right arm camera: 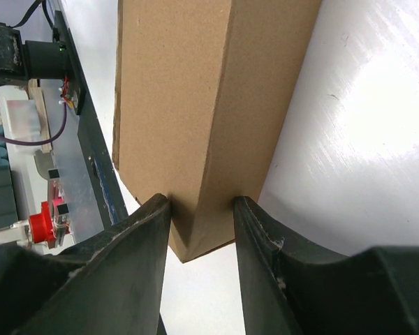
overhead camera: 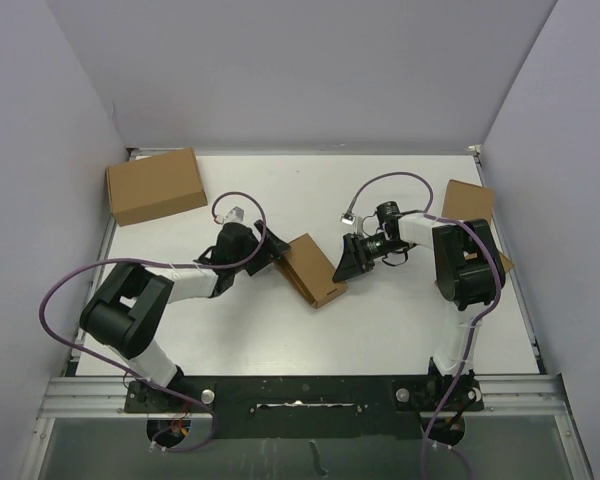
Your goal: Fold the paper box
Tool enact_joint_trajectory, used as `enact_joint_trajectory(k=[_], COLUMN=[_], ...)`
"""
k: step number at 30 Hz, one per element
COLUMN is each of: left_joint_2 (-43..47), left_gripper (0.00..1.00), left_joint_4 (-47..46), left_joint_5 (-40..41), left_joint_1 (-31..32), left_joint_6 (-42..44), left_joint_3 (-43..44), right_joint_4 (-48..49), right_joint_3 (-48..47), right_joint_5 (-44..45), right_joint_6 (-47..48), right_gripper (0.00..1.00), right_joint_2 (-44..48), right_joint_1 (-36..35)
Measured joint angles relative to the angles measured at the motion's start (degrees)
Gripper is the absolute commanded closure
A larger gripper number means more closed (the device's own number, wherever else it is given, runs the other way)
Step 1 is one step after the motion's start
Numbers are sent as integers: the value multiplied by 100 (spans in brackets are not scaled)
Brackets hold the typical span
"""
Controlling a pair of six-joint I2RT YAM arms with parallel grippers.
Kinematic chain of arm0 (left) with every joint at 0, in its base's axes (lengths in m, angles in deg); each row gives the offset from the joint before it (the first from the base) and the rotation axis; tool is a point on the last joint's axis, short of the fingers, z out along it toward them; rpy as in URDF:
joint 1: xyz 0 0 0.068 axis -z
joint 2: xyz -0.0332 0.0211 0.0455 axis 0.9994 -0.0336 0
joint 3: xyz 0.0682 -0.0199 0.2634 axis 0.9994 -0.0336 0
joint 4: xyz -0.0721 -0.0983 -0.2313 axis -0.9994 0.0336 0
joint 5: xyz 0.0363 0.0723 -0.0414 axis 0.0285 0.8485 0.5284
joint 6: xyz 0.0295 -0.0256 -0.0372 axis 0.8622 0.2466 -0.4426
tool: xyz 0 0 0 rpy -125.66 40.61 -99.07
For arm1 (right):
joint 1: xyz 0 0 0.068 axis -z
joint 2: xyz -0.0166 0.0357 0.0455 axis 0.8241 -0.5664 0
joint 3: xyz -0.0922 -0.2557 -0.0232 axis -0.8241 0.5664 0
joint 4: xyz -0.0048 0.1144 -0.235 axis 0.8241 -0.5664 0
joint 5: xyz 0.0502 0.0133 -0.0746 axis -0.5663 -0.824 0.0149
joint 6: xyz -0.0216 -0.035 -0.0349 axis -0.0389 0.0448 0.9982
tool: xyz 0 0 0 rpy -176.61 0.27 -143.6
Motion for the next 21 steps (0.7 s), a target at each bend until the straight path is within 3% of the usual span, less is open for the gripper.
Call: enact_joint_trajectory(k=[15, 17, 21], left_joint_2=[-319, -337, -389], left_gripper=[76, 85, 90], left_joint_4=[361, 365, 413], left_joint_5=[-101, -120, -179], left_joint_1=[-46, -48, -52], left_joint_6=[-136, -144, -195], left_joint_3=[389, 420, 542], right_joint_4=[-52, -66, -87], right_joint_3=[-50, -59, -74], right_joint_5=[17, 22, 31], right_joint_6=[44, 44, 42], right_gripper=[63, 64, 64], right_joint_2=[-22, -26, -37], right_joint_1=[-50, -66, -83])
